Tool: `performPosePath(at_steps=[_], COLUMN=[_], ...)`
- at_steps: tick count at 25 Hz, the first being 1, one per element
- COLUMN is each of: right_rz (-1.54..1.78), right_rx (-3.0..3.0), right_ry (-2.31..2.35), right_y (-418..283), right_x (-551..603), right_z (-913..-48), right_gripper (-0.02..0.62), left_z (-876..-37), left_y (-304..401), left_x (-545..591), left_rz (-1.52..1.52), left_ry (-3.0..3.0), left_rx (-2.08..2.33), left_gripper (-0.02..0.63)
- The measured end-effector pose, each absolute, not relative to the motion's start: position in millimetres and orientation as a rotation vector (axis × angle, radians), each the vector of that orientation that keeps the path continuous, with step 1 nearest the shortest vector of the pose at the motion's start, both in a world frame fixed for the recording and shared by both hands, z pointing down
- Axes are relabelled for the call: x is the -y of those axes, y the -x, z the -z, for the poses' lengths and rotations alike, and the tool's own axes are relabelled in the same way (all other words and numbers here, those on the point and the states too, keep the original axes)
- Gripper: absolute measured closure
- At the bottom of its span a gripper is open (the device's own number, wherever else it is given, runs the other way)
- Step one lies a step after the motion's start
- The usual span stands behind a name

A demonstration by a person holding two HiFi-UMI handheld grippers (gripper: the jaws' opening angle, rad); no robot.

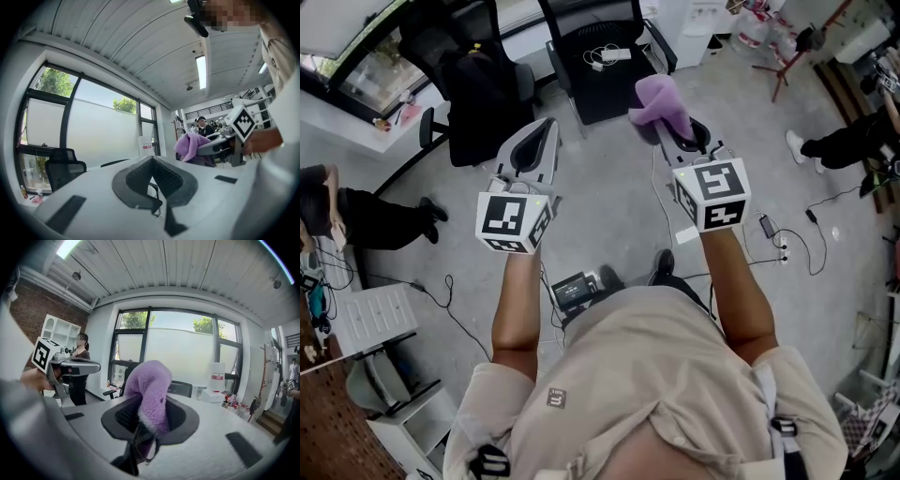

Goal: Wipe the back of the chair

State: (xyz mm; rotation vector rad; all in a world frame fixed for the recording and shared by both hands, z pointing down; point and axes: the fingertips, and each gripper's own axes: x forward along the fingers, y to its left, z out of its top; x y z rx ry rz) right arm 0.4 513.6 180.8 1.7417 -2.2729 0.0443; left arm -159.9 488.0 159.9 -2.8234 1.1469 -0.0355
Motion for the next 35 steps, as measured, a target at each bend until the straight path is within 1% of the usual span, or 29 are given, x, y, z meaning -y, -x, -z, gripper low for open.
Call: performPosePath(at_steps=[10, 17, 25, 35], right_rz=[-0.043, -0.08, -0.094, -0.124], right_rx=[2.257, 2.337, 2.382, 2.426], right_ry=[-1.76, -1.767, -1.719, -1.626], right_y=[14, 3, -35, -102], right_x=[-495, -460, -388, -282], right_z=[-181, -172, -187, -204], right_gripper=[0.504, 0.504, 0.505, 0.506], left_z=[-160, -161, -175, -186], left_y=[180, 175, 154, 87], left_x=[-475, -451, -397, -302], left_rz=[0.028, 0.047, 0.1, 0.127], left_ry=[2.833, 2.833, 2.796, 2.77], left_rx=[-1.115, -1.13, -1.222, -1.32], left_gripper=[0.6, 0.598, 0.598, 0.598])
